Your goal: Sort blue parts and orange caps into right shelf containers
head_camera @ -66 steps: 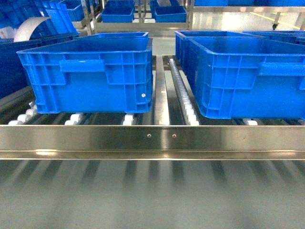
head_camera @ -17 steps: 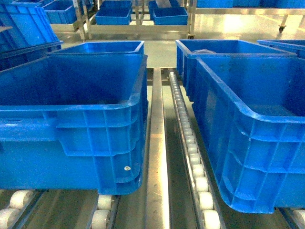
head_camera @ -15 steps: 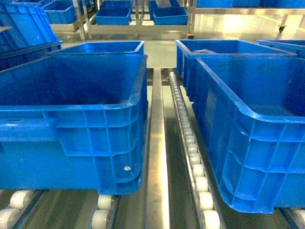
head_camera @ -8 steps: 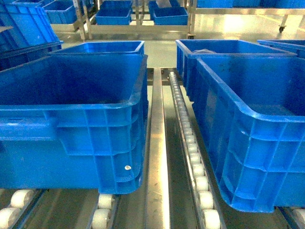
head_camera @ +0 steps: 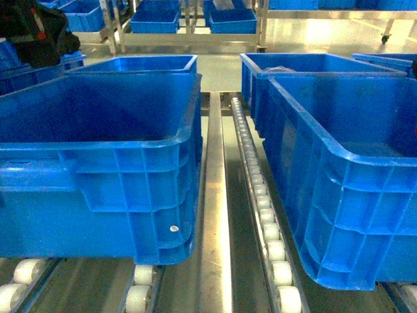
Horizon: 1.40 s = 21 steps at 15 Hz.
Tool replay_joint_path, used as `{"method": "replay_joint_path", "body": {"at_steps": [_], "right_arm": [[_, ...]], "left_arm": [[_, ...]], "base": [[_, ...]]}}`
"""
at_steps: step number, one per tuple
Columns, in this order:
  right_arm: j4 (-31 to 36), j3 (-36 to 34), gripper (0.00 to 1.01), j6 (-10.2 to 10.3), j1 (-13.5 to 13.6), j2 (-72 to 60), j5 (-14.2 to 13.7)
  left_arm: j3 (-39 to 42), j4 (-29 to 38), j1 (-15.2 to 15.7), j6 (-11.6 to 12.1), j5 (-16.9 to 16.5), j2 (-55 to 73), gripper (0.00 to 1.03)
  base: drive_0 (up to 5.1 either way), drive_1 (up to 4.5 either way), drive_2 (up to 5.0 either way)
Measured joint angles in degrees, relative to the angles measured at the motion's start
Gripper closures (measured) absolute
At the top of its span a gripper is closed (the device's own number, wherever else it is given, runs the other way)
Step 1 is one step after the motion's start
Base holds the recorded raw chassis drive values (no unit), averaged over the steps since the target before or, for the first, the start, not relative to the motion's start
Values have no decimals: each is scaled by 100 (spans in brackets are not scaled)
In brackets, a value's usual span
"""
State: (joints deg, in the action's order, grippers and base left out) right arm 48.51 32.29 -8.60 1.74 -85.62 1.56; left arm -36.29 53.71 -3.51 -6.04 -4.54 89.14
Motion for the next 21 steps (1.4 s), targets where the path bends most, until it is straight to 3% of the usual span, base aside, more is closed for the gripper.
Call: {"method": "replay_joint_path", "body": {"at_steps": [6, 7, 8, 9, 10, 11, 12, 14, 15, 17, 19, 20, 21], "right_arm": [[33, 0, 3, 0, -26, -4, 9], [107, -7, 4, 50, -37, -7, -2], [590, -153, 12, 234, -90, -13, -76], [796, -496, 25, 527, -153, 205, -136], [831, -774, 34, 629, -177, 411, -146], [841, -1014, 43, 691, -177, 605, -157], [855, -1362, 60, 754, -177, 925, -155], [782, -1849, 88, 769, -177, 1510, -155], [686, -2055, 100, 772, -175, 1777, -155], [463, -2371, 100, 780, -177, 2319, -155], [643, -2730, 100, 780, -177, 2544, -155], [321, -2935, 100, 780, -177, 2828, -153], [-262, -3025, 100, 780, -177, 3742, -155]], "left_arm": [[179, -223, 55, -146, -28, -214, 5], [275, -90, -7, 52, 422, -273, 14], [549, -20, -4, 219, 682, -483, 23], [964, 59, 24, 369, 732, -813, 36], [1169, 103, 42, 450, 732, -984, 45], [1377, 129, 138, 479, 664, -1150, 54], [1768, 129, 328, 503, 476, -1486, 70], [2256, 68, 369, 505, 470, -2037, 97], [2448, -2, 348, 511, 452, -2308, 101], [2769, -234, 350, 516, 459, -2837, 101], [3025, -483, 350, 516, 457, -3373, 101], [3246, -208, 350, 518, 457, -3397, 101], [3488, -859, 350, 518, 457, -4157, 101]], "base": [[0, 0, 0], [0, 0, 0], [0, 0, 0], [0, 0, 0], [0, 0, 0], [0, 0, 0], [0, 0, 0], [0, 0, 0], [0, 0, 0], [0, 0, 0], [0, 0, 0], [0, 0, 0], [0, 0, 0]]}}
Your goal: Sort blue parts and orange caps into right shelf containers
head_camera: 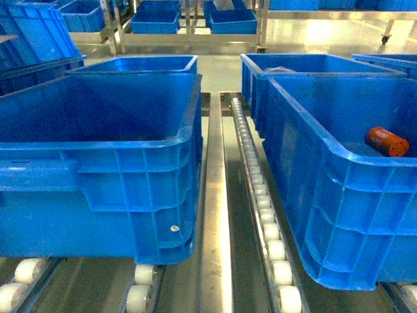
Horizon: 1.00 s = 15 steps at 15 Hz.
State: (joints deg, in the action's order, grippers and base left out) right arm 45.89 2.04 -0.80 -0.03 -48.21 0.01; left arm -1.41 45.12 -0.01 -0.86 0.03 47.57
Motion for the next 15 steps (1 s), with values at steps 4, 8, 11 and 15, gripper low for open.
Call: {"method": "replay_joint_path", "body": {"at_steps": [4, 8, 11, 15], "right_arm": [[-1132, -127, 100, 0, 0, 1285, 0], [-2146, -131, 100, 0, 0, 2356, 0], [-2647, -131, 100, 0, 0, 2881, 0], [-3143, -131, 100, 0, 2, 3383, 0]], "left_arm": [[79, -1137, 0, 2, 0, -1287, 101], [79, -2127, 0, 2, 2, -2347, 101], [79, -2627, 0, 2, 0, -2876, 101], [79, -3110, 0, 2, 0, -3359, 101]], "base": [[0, 0, 0], [0, 0, 0], [0, 0, 0], [0, 0, 0]]}}
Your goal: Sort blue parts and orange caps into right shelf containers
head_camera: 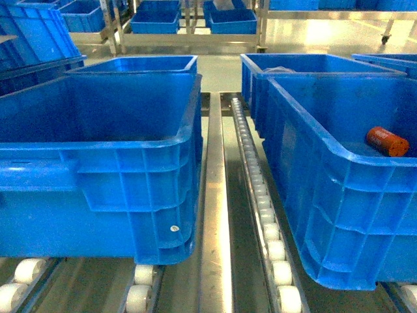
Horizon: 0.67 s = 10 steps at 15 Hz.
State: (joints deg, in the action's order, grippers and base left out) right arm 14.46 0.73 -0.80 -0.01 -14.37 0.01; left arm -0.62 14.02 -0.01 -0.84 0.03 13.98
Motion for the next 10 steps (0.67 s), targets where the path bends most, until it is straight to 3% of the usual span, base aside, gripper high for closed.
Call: {"method": "replay_joint_path", "body": {"at_steps": [4, 5, 6, 7, 10], "right_arm": [[-382, 0, 100, 0, -2, 378, 0], [-485, 0, 100, 0, 0, 479, 0], [-1045, 4, 100, 4, 0, 822, 0], [-1499, 4, 100, 11, 0, 1311, 4], [-1512, 2, 100, 20, 0, 1405, 0]], "left_arm": [[0, -376, 0, 0, 0, -367, 101], [-11, -706, 0, 0, 4, -608, 101], [0, -1368, 0, 4, -26, -1054, 101], [0, -1368, 0, 7, 7, -1344, 101], [0, -1480, 0, 9, 15, -1335, 101]], "base": [[0, 0, 0], [0, 0, 0], [0, 0, 0], [0, 0, 0], [0, 0, 0]]}}
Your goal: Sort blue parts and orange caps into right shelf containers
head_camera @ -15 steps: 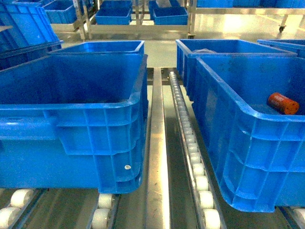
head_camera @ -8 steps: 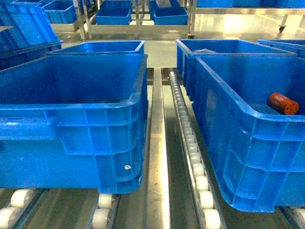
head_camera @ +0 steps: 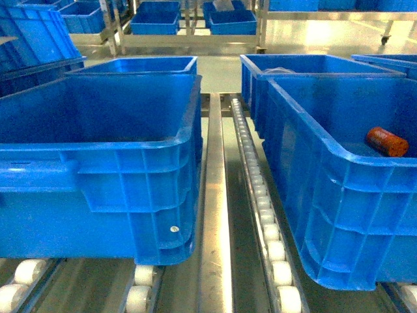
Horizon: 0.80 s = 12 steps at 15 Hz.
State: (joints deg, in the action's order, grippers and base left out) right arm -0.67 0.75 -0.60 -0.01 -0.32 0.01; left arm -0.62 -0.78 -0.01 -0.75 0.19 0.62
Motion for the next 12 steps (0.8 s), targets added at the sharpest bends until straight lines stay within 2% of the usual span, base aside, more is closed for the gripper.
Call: {"method": "replay_joint_path", "body": {"at_steps": [2, 3, 6, 8, 9, 10, 11, 12], "right_arm": [[24, 0, 100, 0, 0, 2, 2], [39, 0, 97, 0, 0, 2, 0], [39, 0, 63, 0, 0, 2, 0], [39, 0, 35, 0, 0, 2, 0], [39, 0, 26, 0, 0, 2, 0], [39, 0, 11, 0, 0, 2, 0], [39, 0, 2, 0, 0, 2, 0], [39, 0, 3, 2, 0, 2, 0]], "left_arm": [[0, 37, 0, 13, -15, 0, 101], [0, 46, 0, 13, -15, 0, 97], [0, 46, 0, 13, -15, 0, 63], [0, 46, 0, 13, -15, 0, 36], [0, 46, 0, 13, -15, 0, 27], [0, 46, 0, 13, -15, 0, 12], [0, 46, 0, 13, -15, 0, 4], [0, 46, 0, 17, -15, 0, 5]], "base": [[0, 0, 0], [0, 0, 0], [0, 0, 0], [0, 0, 0], [0, 0, 0], [0, 0, 0], [0, 0, 0], [0, 0, 0]]}}
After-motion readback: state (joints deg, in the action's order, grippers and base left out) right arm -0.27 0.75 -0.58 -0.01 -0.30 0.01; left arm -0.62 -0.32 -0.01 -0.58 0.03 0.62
